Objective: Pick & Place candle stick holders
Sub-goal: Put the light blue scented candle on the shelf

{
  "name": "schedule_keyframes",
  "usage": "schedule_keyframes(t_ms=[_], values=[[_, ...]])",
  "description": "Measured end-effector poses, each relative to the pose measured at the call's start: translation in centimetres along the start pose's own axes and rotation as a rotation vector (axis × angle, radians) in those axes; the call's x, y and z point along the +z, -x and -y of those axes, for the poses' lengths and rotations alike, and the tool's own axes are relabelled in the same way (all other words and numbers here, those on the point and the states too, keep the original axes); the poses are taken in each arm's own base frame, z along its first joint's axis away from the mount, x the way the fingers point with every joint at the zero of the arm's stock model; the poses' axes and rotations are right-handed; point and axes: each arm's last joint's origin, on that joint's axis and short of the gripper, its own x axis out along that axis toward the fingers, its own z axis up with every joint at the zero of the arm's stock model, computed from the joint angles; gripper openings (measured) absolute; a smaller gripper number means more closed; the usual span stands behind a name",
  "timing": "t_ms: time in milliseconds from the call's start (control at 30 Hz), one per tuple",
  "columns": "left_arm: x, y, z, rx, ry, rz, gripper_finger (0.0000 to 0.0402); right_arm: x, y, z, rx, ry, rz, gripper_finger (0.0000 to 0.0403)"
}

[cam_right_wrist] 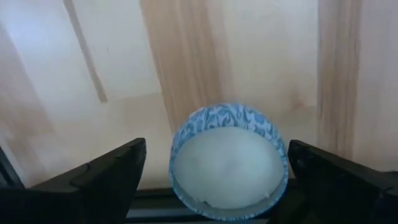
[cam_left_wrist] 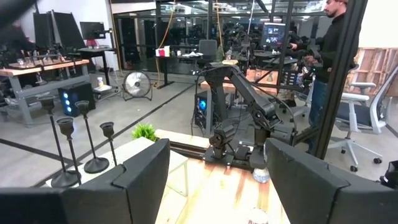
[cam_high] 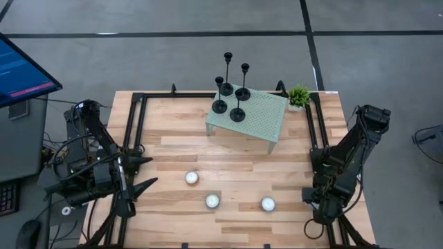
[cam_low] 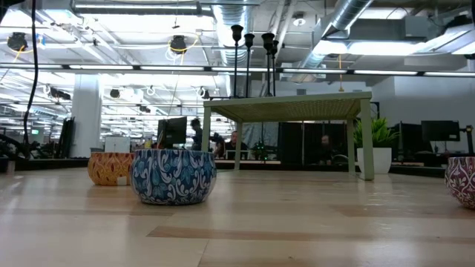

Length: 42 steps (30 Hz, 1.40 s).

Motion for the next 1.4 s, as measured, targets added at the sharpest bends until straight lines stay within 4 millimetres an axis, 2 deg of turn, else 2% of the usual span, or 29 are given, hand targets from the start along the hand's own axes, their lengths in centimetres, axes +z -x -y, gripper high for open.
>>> schedule_keyframes(t_ms=[300, 467, 833, 1133, 1400], values=[[0.0, 0.0, 0.0, 0.000, 0.001, 0.000, 0.0263, -0.2, -1.4, 1.0, -0.012, -0.064, -0.002, 0.0375], [0.0, 0.0, 0.0, 0.000, 0.004, 0.000, 0.0263, -0.2, -1.5, 1.2, -0.014, -0.071, 0.004, 0.0367], [0.0, 0.0, 0.0, 0.000, 0.003, 0.000, 0.0263, -0.3, -1.5, 1.0, 0.004, -0.063, -0.004, 0.0280], [0.0, 0.0, 0.0, 0.000, 0.003, 0.000, 0.0263, 0.6, -1.4, 1.2, 0.006, -0.114, 0.003, 0.0298], [0.0, 0.0, 0.0, 0.000, 0.001, 0.000, 0.0263, 1.2, -1.4, 1.4, 0.008, -0.144, 0.010, 0.0275]])
